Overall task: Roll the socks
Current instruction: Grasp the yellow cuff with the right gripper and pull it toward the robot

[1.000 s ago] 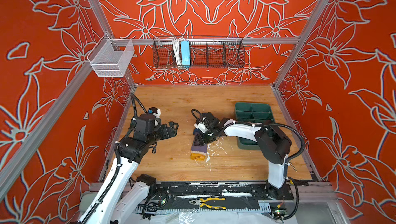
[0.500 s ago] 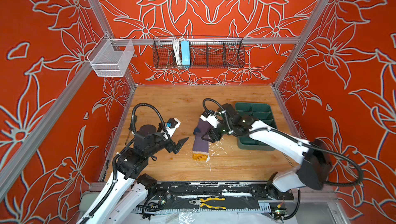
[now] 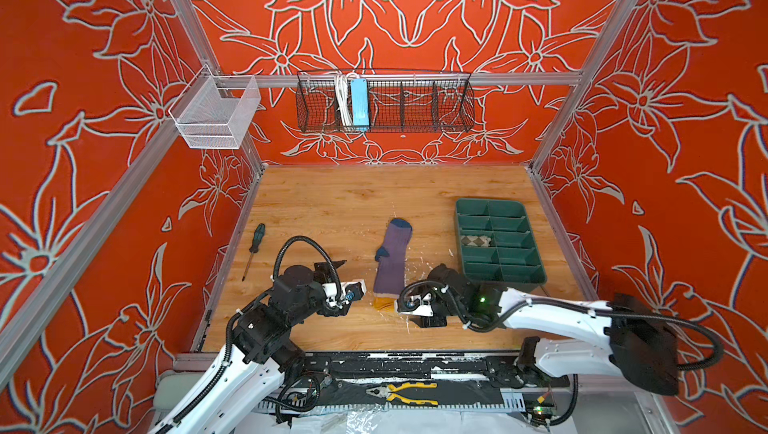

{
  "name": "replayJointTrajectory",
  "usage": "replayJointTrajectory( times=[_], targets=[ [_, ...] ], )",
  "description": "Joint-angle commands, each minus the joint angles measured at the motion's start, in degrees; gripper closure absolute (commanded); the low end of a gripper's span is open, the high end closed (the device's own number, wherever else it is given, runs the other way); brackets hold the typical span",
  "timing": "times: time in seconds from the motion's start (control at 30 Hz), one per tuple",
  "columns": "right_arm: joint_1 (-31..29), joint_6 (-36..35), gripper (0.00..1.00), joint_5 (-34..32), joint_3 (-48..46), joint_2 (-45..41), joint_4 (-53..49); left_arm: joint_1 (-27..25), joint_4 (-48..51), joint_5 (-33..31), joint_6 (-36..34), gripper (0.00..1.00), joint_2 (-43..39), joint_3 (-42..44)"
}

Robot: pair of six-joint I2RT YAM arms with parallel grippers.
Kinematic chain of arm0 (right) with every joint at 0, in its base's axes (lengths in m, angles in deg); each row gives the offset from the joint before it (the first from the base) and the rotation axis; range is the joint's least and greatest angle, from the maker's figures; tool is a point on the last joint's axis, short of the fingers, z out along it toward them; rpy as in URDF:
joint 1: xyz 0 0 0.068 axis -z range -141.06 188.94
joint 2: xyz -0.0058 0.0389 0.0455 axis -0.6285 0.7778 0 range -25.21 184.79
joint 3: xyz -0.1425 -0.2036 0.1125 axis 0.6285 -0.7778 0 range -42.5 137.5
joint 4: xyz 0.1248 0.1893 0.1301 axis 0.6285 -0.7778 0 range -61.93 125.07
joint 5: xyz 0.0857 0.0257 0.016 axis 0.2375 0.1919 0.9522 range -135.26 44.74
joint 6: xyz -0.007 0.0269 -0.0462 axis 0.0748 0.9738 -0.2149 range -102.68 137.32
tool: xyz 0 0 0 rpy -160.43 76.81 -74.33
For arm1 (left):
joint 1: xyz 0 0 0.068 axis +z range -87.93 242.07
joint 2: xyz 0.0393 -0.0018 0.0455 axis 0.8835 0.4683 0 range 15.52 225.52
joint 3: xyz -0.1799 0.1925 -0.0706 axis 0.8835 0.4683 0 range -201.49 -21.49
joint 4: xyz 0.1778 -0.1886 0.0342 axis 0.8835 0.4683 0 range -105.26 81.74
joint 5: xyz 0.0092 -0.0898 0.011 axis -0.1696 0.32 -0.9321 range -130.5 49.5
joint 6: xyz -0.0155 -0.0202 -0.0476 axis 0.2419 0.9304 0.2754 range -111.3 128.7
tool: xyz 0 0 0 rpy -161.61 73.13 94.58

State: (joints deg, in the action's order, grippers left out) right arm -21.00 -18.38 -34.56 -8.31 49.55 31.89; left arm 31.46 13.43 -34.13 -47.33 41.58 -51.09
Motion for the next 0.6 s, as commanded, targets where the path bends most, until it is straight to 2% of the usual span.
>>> replayJointTrajectory(
  times=[0.0, 0.13, 0.33, 0.57],
  targets=[
    [-2.33, -5.96, 0.40, -5.59, 3.40, 5.89, 6.25, -0.61, -0.07, -2.50, -4.18, 0.12, -1.26, 0.86],
    [-3.43, -5.63, 0.43, -9.09, 4.89, 12.32, 8.49, -0.77, -0.12, -2.51, -4.05, 0.13, -1.45, 1.51],
    [-3.51, -3.53, 0.55, -14.72, 6.45, 17.01, 10.34, -0.94, -1.84, -2.18, -3.09, 0.16, -1.30, 2.17],
    [-3.57, 0.03, 0.87, -12.75, 7.36, 18.15, 8.92, -1.03, -2.74, -1.92, 0.62, 0.19, -1.96, 1.67]
  ],
)
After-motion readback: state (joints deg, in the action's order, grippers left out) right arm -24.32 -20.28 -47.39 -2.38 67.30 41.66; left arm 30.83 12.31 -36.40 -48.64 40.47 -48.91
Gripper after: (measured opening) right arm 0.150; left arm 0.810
